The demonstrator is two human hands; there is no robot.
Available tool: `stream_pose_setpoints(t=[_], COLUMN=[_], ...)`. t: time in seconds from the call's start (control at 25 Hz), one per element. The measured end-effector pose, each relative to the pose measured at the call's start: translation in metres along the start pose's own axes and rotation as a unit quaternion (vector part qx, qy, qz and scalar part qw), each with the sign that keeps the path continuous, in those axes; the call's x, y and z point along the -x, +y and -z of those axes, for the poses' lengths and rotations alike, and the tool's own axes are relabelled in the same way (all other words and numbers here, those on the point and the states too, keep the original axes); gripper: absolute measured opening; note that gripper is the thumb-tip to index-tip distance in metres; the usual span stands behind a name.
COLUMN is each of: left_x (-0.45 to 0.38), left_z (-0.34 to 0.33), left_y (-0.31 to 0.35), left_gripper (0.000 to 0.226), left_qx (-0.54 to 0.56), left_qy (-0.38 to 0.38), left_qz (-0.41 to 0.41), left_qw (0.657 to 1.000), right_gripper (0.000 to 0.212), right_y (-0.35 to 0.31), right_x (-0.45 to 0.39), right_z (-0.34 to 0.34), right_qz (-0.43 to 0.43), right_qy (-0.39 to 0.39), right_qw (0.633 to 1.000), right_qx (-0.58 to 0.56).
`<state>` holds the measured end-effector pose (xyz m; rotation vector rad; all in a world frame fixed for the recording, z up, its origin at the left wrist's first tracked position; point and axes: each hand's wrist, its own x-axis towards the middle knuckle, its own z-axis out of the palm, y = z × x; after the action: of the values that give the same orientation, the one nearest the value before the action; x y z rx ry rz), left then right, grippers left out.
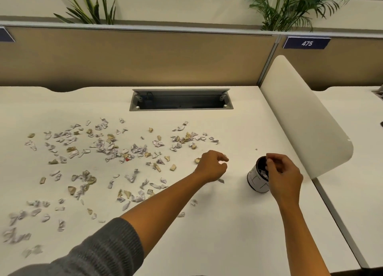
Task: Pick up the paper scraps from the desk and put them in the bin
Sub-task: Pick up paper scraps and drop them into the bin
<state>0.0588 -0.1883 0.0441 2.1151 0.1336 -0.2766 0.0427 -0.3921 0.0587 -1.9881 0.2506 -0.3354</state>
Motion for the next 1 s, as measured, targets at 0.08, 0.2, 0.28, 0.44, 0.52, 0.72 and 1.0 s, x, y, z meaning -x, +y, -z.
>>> stream_pose_setpoints(t=[0.08, 0.2, 0.28, 0.44, 0.52, 0.72, 1.0], left_x=[0.005, 0.007, 0.004, -0.003, -0.002, 0.009, 0.021], left_z=[0.012, 0.025, 0.027, 0.022, 0.020, 0.022, 0.029], left_y=[-0.030, -0.063, -0.069, -0.070, -0.074, -0.078, -0.086], left_gripper=[0.047, 0.072, 0.080, 0.080, 0.077, 0.037, 0.020], left_qx=[-0.192, -0.310, -0.294, -0.291, -0.310, -0.389, -0.433], left_qy=[-0.051, -0.087, -0.102, -0.168, -0.178, -0.093, -0.037], left_qz=[-0.028, -0.046, -0.037, -0.022, -0.024, -0.116, -0.128], left_qw=[0.980, 0.946, 0.949, 0.942, 0.934, 0.909, 0.891], right_gripper=[0.017, 0.018, 0.017, 0.018, 0.016, 0.021, 0.060], right_y=[-0.004, -0.006, -0.007, -0.004, 0.000, 0.015, 0.032], right_x=[0.005, 0.012, 0.017, 0.023, 0.023, 0.012, -0.009], right_z=[-0.011, -0.028, -0.039, -0.060, -0.070, -0.098, -0.134], right_qz=[0.012, 0.008, 0.002, 0.028, 0.034, 0.030, 0.006], right_qy=[-0.016, -0.059, -0.083, -0.132, -0.159, -0.216, -0.259], right_qw=[1.000, 0.998, 0.996, 0.991, 0.986, 0.972, 0.942], right_qx=[-0.003, -0.015, -0.011, 0.010, 0.030, 0.084, 0.211])
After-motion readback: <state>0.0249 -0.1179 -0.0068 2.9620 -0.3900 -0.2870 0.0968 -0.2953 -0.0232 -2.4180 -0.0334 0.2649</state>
